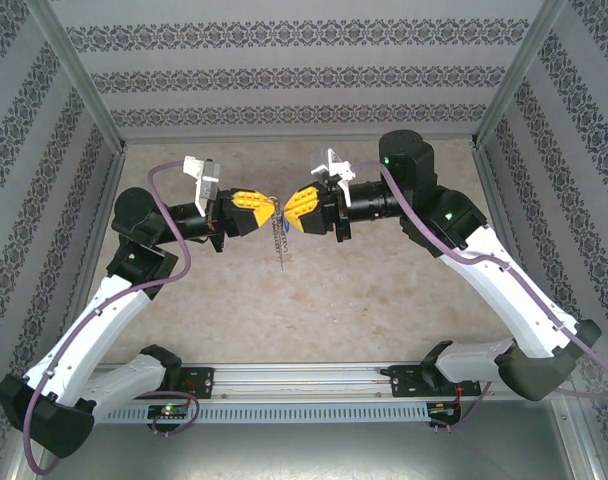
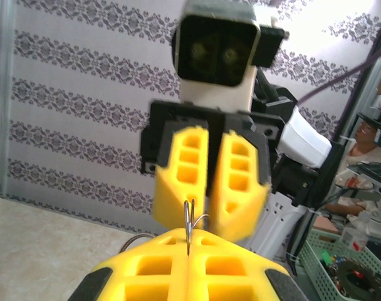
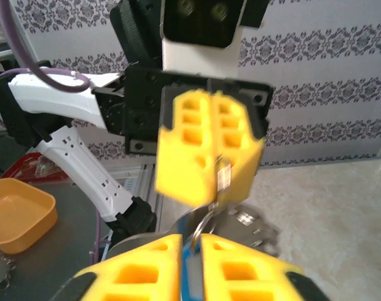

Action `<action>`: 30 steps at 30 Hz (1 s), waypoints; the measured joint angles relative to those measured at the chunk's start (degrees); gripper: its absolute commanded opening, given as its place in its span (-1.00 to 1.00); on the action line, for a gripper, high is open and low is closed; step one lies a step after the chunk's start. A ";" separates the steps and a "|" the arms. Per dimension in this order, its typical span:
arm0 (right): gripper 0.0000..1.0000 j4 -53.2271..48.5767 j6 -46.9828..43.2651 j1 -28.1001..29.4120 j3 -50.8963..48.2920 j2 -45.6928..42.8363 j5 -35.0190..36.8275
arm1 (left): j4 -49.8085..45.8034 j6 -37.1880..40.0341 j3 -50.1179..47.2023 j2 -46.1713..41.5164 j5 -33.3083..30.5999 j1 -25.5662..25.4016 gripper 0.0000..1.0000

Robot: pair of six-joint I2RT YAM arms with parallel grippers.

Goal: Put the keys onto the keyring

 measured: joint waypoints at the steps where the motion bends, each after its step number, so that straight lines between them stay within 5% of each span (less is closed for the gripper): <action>1: -0.44 -0.13 -0.02 0.00 -0.42 -0.28 0.07 | 0.17 -0.07 0.00 0.11 -0.31 0.00 -1.00; 10: -0.33 -0.04 1.86 -0.50 -1.22 -2.21 1.88 | -0.39 0.90 0.04 0.44 -1.64 0.00 -1.00; 16: -0.16 0.81 6.73 -3.21 -0.22 -2.25 3.63 | -7.76 8.46 1.42 -0.15 -3.93 0.00 -1.00; 30: -0.27 2.08 9.51 -1.90 4.74 1.49 1.86 | -7.76 11.50 1.66 -1.03 -4.59 0.00 -1.00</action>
